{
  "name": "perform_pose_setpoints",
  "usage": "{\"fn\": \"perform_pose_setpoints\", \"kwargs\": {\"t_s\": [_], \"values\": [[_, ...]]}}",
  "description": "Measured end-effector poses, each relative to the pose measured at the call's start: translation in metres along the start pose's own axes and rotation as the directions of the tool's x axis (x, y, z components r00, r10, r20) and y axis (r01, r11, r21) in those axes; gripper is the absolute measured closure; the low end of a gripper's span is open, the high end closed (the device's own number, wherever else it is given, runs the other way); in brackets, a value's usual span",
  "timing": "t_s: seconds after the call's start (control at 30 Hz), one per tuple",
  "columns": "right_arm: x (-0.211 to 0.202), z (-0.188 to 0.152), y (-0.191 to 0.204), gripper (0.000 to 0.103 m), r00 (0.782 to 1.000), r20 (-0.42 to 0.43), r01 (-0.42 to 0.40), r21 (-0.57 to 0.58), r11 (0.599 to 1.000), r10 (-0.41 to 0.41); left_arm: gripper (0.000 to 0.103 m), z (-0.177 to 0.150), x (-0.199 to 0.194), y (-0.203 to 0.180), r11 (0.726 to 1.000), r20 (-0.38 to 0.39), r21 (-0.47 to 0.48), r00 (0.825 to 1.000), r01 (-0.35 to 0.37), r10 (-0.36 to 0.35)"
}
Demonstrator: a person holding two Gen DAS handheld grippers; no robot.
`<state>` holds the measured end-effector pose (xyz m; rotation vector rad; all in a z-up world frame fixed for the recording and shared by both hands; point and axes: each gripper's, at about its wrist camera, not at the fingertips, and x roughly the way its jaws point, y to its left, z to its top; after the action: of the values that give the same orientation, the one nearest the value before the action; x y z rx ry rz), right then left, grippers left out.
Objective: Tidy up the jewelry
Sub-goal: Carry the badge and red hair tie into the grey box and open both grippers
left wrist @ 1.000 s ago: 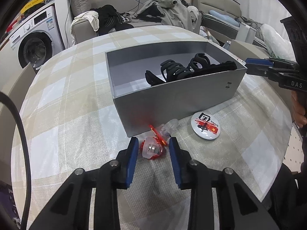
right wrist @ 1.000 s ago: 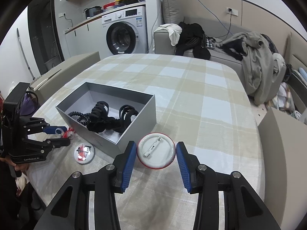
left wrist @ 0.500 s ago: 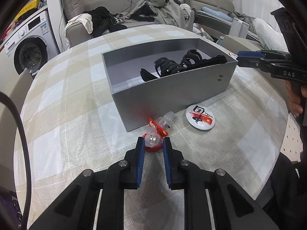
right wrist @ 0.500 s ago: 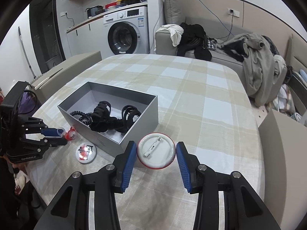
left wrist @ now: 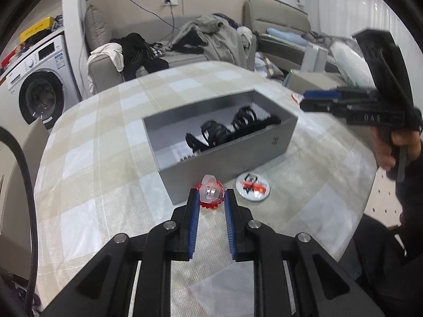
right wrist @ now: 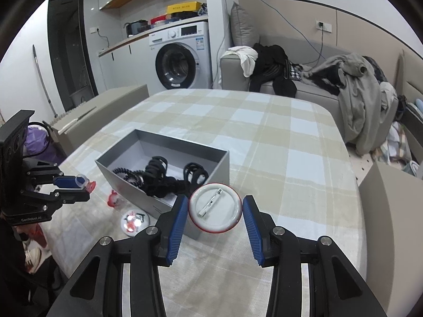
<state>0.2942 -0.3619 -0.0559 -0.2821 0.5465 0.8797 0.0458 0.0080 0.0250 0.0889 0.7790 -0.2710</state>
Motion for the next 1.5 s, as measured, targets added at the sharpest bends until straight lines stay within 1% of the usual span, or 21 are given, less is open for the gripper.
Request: {"fn": "perform_pose_setpoints", "kwargs": {"t_s": [0.1,0.27,0.43,0.57,0.73,0.9,0.93,0.97,1.07,1.1,1.33,1.43,1.5], "values": [[-0.004,0.003,0.004,0.061,0.999,0.034,-0.026,0.014,1.0,0.026,0.089,0.005,-0.003,0.003,0.999,0.04,-0.045,0.999,0.004,-0.002],[-0.007,0.008,0.016,0.061,0.994,0.085,-0.074,0.032,0.997,0.071,0.089,0.015,0.0,0.004,0.995,0.095,-0.095,0.995,-0.028,0.037],[0.004,0.013,0.026,0.061,0.99,0.093,-0.112,0.031,0.993,0.109,0.089,0.023,0.01,0.01,0.986,0.112,-0.165,0.992,-0.036,0.054],[0.017,0.016,0.022,0.061,0.986,0.086,-0.149,0.068,0.986,0.143,0.089,0.03,0.019,0.015,0.982,0.118,-0.183,0.991,-0.045,0.067],[0.029,0.019,0.016,0.061,0.979,0.078,-0.197,0.111,0.974,0.189,0.089,0.043,0.04,0.02,0.982,0.066,-0.169,0.993,-0.082,0.094],[0.031,0.017,0.012,0.061,0.971,0.078,-0.236,0.146,0.961,0.226,0.089,0.041,0.056,0.017,0.982,0.025,-0.151,0.993,-0.111,0.117],[0.032,0.017,0.012,0.061,0.97,0.074,-0.24,0.153,0.959,0.231,0.089,0.04,0.056,0.015,0.983,0.032,-0.153,0.993,-0.104,0.11],[0.033,0.016,0.011,0.061,0.97,0.071,-0.241,0.159,0.957,0.233,0.089,0.039,0.055,0.015,0.984,0.033,-0.154,0.995,-0.09,0.096],[0.037,0.014,0.01,0.061,0.973,0.052,-0.232,0.167,0.958,0.226,0.089,0.04,0.053,0.01,0.984,0.007,-0.149,0.995,-0.098,0.1],[0.038,0.013,0.01,0.061,0.974,0.045,-0.225,0.17,0.959,0.221,0.089,0.04,0.053,0.009,0.985,-0.003,-0.148,0.996,-0.09,0.091],[0.041,0.014,0.012,0.061,0.978,0.043,-0.207,0.153,0.966,0.202,0.089,0.036,0.046,-0.005,0.992,-0.055,-0.103,0.996,-0.069,0.063],[0.042,0.015,0.012,0.061,0.98,0.042,-0.201,0.155,0.967,0.197,0.089,0.037,0.046,-0.012,0.994,-0.054,-0.061,0.995,-0.089,0.086],[0.042,0.015,0.011,0.061,0.98,0.043,-0.2,0.156,0.967,0.195,0.089,0.038,0.047,-0.011,0.994,-0.054,-0.064,0.995,-0.09,0.087]]}}
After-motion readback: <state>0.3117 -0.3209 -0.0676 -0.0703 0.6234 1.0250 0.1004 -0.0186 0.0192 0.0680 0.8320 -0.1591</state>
